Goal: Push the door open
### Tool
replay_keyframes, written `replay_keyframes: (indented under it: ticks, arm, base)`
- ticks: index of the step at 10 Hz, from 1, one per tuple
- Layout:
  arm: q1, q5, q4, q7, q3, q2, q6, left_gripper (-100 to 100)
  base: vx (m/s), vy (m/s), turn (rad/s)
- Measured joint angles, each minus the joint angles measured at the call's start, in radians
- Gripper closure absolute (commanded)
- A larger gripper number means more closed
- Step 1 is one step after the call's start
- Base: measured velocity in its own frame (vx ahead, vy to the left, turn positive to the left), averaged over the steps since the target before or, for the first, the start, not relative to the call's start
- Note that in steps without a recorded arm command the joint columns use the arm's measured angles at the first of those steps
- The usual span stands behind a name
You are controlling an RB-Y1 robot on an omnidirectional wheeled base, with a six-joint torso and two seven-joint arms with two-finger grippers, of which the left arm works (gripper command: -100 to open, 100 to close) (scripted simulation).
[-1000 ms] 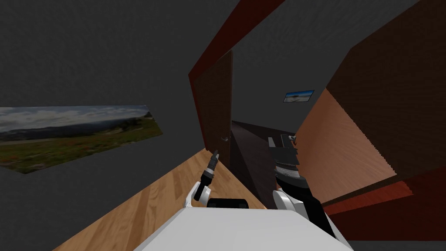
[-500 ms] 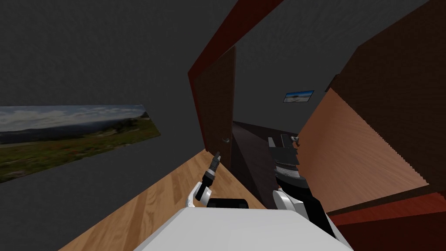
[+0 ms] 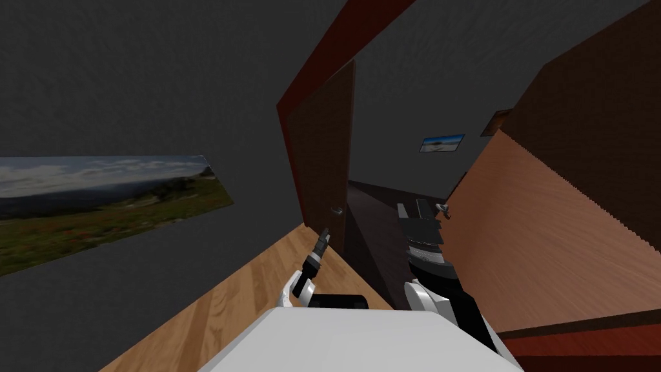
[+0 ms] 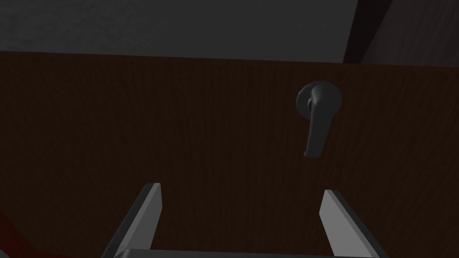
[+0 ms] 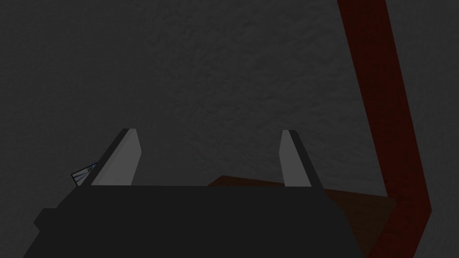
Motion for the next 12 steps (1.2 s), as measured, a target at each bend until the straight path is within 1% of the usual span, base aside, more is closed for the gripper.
replay_keyframes:
  ticks: [2, 4, 5, 6, 8, 12]
  arm:
    - [-0.016, -0.003, 0.036, 0.014, -0.016, 0.005, -0.007, -100]
    - [-0.034, -0.003, 0.075, 0.021, -0.022, 0.003, -0.017, -100]
    - [-0.048, -0.004, 0.106, 0.025, -0.028, 0.002, -0.026, -100]
    - [-0.054, -0.006, 0.122, 0.030, -0.036, 0.001, -0.028, -100]
    - [-0.073, -0.008, 0.168, 0.039, -0.048, 0.001, -0.039, -100]
    - [-0.105, -0.012, 0.238, 0.060, -0.073, 0.002, -0.051, -100]
  base:
    - [0.066, 0.054, -0.018]
    - [0.051, 0.041, -0.021]
    - [0.081, 0.060, -0.026]
    - [0.094, 0.068, -0.023]
    - [0.099, 0.078, -0.024]
    - [0.080, 0.054, -0.020]
